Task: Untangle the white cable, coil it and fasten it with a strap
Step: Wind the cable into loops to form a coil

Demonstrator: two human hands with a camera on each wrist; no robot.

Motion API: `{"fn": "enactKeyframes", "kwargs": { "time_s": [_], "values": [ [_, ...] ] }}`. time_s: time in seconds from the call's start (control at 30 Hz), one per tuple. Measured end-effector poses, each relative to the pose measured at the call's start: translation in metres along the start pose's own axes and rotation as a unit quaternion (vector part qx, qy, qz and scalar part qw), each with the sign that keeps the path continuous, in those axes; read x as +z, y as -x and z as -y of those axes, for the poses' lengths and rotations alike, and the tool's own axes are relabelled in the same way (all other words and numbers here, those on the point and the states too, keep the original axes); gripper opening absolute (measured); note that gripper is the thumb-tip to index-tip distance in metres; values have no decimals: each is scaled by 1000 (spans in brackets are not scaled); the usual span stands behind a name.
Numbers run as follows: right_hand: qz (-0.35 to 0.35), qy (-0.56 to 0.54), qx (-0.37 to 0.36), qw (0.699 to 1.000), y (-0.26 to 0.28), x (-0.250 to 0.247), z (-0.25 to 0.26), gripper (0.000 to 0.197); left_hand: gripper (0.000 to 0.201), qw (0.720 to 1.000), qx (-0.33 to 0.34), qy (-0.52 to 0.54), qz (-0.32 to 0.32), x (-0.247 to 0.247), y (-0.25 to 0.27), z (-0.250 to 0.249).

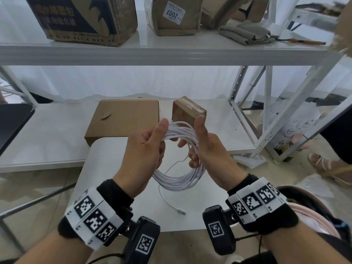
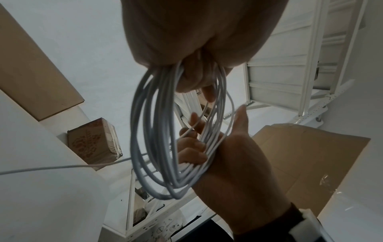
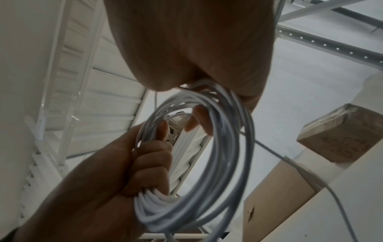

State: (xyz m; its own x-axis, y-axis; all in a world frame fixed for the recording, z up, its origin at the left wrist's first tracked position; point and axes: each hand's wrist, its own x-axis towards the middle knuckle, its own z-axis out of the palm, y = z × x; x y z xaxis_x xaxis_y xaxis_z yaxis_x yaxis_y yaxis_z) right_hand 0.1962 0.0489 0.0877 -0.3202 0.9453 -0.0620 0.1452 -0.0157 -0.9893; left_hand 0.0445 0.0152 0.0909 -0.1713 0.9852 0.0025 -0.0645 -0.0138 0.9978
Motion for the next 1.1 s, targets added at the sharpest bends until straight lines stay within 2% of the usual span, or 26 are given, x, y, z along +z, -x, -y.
{"fn": "enactKeyframes", "kwargs": {
  "time_s": [0.1,0.23,0.3,0.37,0.47,0.6,0.7,0.8,0.87,0.97,1.1],
  "values": [
    [-6,31,8,999,0,-1,0,77,44,1000,2,1,-4,0,0,0],
    [-37,126,-28,991,-1,-4,-5,68,57,1000,1,-8,4,-2,-2,2],
    [-47,137,-52,988,-2,-6,-6,68,62,1000,2,-3,7,-2,-4,3],
    [-18,58,-37,997,-1,-4,-6,66,63,1000,3,5,8,-2,-5,1],
    [34,-93,10,995,3,-2,0,58,47,1000,-4,18,2,-3,-7,-3],
    [63,-190,76,977,2,-3,6,53,56,1000,-8,20,-7,-6,-7,-6],
    [90,-210,91,969,0,-4,9,49,59,999,-20,30,-2,-7,-9,-5],
    [67,-205,81,973,-1,-4,8,47,46,994,-44,100,15,-13,-12,-4],
    [36,-240,78,967,-1,-5,8,47,38,986,-57,150,47,-15,-13,-3],
    [-13,-329,79,941,-5,-9,8,46,45,975,-80,194,67,-11,-9,0],
    [-42,-392,92,914,-8,-10,5,45,48,952,-112,280,51,6,0,4]
  ]
}}
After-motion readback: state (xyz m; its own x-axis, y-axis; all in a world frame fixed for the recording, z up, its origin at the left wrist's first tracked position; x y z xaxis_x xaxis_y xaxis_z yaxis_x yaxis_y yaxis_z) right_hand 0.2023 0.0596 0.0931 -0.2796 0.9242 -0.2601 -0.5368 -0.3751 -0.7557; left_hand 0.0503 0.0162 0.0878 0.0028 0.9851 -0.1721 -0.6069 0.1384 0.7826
